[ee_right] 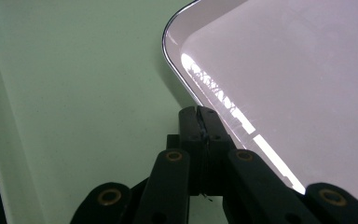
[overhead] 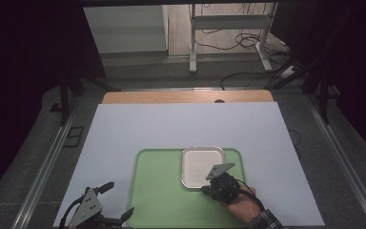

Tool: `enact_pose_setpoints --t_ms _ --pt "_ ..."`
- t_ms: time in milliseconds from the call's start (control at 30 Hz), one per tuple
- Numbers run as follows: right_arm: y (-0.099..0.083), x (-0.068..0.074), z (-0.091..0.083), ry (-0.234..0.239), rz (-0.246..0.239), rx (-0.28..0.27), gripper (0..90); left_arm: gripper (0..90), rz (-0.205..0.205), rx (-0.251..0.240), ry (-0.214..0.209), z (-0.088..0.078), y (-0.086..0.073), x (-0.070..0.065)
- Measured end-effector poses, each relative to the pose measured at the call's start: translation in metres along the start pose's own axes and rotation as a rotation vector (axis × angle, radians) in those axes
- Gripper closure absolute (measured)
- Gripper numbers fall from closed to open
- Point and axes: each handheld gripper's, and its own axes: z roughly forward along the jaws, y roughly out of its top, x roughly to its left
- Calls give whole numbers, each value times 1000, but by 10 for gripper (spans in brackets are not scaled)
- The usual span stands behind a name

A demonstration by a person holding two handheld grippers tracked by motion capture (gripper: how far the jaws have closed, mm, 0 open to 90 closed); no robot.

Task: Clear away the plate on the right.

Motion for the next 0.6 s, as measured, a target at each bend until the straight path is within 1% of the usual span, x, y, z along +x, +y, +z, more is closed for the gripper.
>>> enact_pose_setpoints --t_ms 100,300,333,467,600 --pt "0 0 0 0 0 1 887 16 -1 -1 0 0 0 0" --pt "0 3 -2 -10 -13 -8 823 16 -1 -1 0 0 0 0" --pt "0 3 -2 -10 -13 -8 823 16 -1 -1 0 0 0 0" --pt "0 2 -6 -9 6 -31 782 16 0 -1 0 0 0 0" --pt "1 3 -9 -17 11 -45 760 16 0 -1 0 0 0 0"
